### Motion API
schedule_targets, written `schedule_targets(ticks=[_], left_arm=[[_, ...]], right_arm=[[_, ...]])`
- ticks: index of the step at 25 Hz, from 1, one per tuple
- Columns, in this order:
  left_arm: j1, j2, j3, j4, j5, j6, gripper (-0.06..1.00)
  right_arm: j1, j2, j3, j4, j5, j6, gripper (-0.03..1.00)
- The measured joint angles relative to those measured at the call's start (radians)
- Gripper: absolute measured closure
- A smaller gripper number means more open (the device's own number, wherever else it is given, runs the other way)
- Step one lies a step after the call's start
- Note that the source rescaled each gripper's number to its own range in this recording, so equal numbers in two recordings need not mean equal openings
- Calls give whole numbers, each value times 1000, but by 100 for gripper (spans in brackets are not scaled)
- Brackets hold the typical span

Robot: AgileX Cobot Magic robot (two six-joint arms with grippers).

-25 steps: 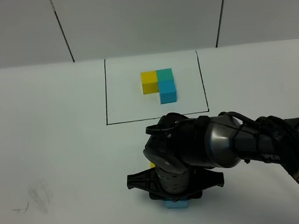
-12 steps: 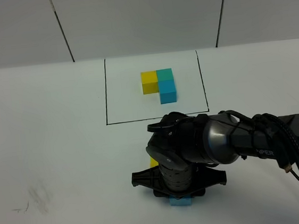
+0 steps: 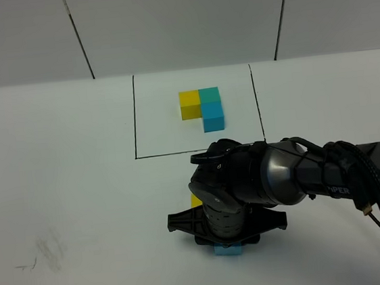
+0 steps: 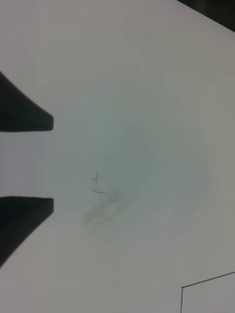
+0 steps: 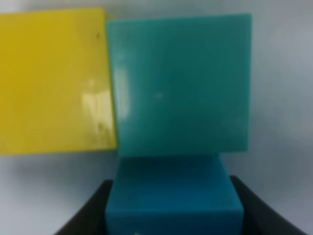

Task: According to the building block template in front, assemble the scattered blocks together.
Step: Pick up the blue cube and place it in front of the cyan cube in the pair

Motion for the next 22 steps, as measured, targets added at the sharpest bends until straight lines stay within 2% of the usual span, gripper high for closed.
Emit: schedule_targets(ticks=[13,22], left_arm=[[0,0,0,0,0,0,94],[0,0,0,0,0,0,94]], right_arm=[[-16,32,-29,-2,-2,-23,77],[-16,89,-129,16,113,-53,77]])
